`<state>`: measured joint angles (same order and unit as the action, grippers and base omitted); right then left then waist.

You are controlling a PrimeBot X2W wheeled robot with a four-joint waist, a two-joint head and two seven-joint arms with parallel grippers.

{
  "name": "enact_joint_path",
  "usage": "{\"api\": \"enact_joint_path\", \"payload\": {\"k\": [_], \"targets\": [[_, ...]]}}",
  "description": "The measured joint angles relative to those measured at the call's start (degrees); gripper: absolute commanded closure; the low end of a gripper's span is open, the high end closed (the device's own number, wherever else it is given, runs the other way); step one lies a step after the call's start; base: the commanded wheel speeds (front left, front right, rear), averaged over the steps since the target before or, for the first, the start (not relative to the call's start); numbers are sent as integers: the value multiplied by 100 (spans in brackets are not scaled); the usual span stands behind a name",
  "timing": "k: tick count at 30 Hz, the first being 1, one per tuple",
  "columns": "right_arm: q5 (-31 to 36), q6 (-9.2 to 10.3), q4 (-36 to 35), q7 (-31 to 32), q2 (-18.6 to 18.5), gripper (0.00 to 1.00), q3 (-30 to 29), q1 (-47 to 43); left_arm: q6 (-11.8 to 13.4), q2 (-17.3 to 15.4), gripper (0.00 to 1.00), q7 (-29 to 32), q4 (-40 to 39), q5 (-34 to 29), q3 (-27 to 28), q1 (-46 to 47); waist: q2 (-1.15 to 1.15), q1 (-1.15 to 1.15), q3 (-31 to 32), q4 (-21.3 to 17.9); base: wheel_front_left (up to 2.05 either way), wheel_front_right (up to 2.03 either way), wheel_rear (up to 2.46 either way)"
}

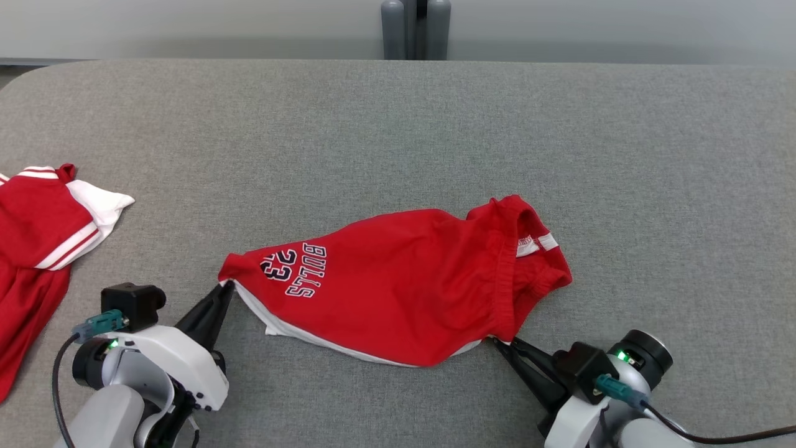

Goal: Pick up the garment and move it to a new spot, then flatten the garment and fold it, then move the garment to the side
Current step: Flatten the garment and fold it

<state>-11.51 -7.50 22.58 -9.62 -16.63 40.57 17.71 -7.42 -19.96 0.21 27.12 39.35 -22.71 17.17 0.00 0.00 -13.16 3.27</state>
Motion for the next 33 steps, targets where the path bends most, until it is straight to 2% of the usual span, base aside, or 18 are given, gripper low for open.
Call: {"api": "enact_joint_path", "payload": {"k": [3, 7, 9, 13, 20, 26, 33], "targets": [[-401, 0, -255, -135, -56, 100, 20, 1, 40, -98, 100, -171, -241, -45, 69, 34, 0, 0, 24, 7, 0, 0, 0], [-1063, 0, -958, -254, -201, 100, -53, 9, 197, -143, 100, -287, -840, 53, 290, 59, 0, 0, 88, -17, 0, 0, 0], [-1668, 0, -1311, -253, -264, 100, -132, 13, 354, -263, 100, -287, -1236, 27, 377, 55, 0, 0, 130, -55, 0, 0, 0], [-2444, 2, -1875, -296, -497, 100, -599, 80, 662, -450, 100, -268, -2062, -22, 592, -13, 0, 0, 230, -107, 0, 0, 0], [-3406, 2, -2792, -308, -631, 100, -1350, 78, 1271, -533, 100, -250, -3449, -148, 946, -26, 0, 0, 345, -161, 0, 0, 0], [-3763, 1, -3441, -243, -646, 100, -1913, 64, 1746, -528, 100, -348, -4531, -467, 1118, -13, 0, 0, 417, -200, 0, 0, 0], [-3697, 2, -3769, 15, -558, 100, -2258, -85, 1990, -616, 100, -172, -5509, -854, 1007, 104, 0, 0, 449, -245, 0, 0, 0]]}}
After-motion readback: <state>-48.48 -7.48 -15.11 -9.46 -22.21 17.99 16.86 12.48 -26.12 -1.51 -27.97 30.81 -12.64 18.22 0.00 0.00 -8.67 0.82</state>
